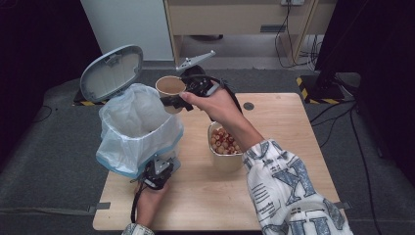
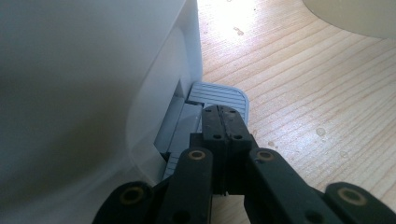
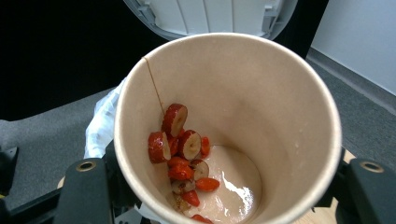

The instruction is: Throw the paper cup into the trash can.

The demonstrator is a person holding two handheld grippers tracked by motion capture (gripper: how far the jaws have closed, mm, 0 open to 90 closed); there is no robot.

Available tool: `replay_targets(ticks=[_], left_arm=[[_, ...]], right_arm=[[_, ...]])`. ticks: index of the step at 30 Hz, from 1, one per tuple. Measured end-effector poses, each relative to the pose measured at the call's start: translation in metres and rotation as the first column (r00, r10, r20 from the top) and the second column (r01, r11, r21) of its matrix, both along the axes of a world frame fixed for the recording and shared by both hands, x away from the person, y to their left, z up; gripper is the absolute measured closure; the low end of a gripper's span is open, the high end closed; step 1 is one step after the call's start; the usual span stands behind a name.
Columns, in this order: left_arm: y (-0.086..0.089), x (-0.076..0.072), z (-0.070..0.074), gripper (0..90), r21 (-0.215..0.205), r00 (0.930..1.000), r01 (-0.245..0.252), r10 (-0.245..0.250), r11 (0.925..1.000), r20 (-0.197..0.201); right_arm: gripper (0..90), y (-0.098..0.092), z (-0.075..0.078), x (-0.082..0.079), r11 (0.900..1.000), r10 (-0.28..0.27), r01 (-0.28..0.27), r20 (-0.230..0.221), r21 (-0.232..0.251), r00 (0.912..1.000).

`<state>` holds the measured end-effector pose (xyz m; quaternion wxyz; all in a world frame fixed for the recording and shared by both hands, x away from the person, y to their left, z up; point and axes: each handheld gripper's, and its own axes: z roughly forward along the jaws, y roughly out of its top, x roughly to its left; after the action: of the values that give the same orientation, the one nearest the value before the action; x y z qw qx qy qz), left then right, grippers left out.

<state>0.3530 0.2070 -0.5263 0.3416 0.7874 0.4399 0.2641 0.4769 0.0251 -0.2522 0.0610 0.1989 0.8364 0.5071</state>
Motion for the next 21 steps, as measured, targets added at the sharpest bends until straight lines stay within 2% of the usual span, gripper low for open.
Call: replay_targets(ticks=[14,21], left_arm=[[0.000,0.000,0.000,89.0,-0.001,1.0000,0.001,-0.001,1.0000,0.001],[0.000,0.000,0.000,89.0,-0.002,1.0000,0.001,-0.001,1.0000,0.000]], right_arm=[[31.4,0.038,-0.010,0.006,1.000,0.014,-0.014,0.011,-0.022,0.9998],[31.0,0.053,-0.022,0.008,0.999,0.022,-0.021,0.009,-0.045,0.9997]])
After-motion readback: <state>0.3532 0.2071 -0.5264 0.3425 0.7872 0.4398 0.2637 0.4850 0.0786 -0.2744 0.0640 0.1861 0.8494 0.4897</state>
